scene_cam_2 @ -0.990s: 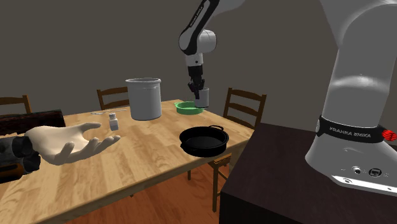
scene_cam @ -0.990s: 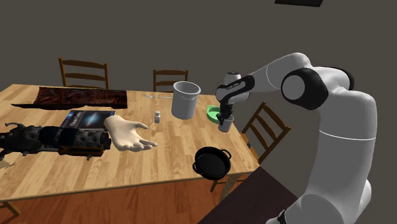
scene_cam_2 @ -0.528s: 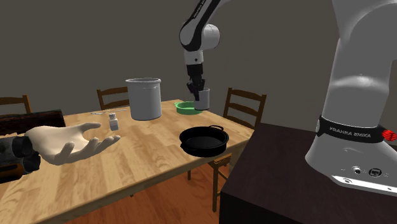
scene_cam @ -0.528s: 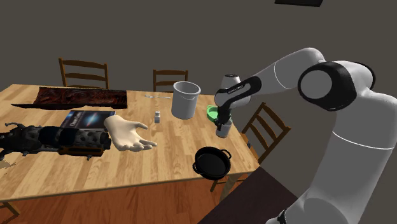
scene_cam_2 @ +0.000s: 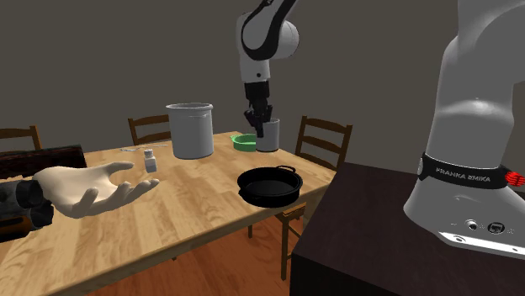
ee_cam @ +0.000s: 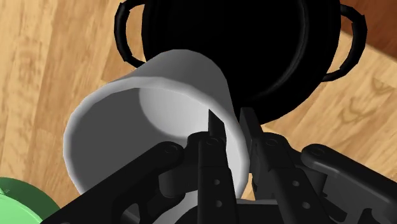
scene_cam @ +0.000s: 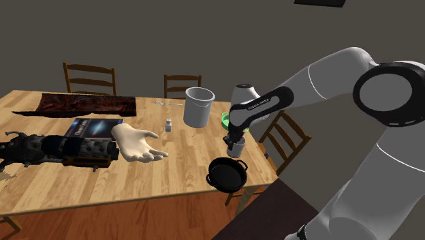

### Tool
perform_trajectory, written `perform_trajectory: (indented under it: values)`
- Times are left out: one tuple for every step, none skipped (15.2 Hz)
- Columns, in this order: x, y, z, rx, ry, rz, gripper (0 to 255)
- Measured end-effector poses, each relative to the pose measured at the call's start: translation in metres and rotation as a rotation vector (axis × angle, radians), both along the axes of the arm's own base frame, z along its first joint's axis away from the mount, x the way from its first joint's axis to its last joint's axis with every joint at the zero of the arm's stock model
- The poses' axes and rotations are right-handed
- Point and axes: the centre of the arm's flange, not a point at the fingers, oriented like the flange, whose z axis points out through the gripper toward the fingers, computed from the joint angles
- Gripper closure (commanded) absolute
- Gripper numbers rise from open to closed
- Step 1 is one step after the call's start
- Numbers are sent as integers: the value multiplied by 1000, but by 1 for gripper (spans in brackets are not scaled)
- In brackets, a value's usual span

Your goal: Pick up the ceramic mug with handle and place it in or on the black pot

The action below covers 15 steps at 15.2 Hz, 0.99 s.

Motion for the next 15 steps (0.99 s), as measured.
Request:
perform_trajectory:
  values:
    - [-8,10,1,0,0,0,255]
    - [-15,23,3,0,0,0,255]
    - [-19,31,3,0,0,0,255]
    - [-22,37,3,0,0,0,255]
    - [-24,40,-1,0,0,0,255]
    - [-24,42,-6,0,0,-1,255]
    - [-25,42,-11,0,0,-1,255]
    - [-26,43,-16,0,0,-1,255]
    - [-26,43,-21,0,0,-1,255]
    - [-27,43,-26,0,0,-1,255]
    - [-27,43,-32,0,0,-1,255]
    - [-27,43,-37,-1,0,-1,255]
    - [-26,43,-43,0,0,-1,255]
    - [-27,43,-47,-1,0,-1,255]
    - [-26,43,-52,0,0,-1,255]
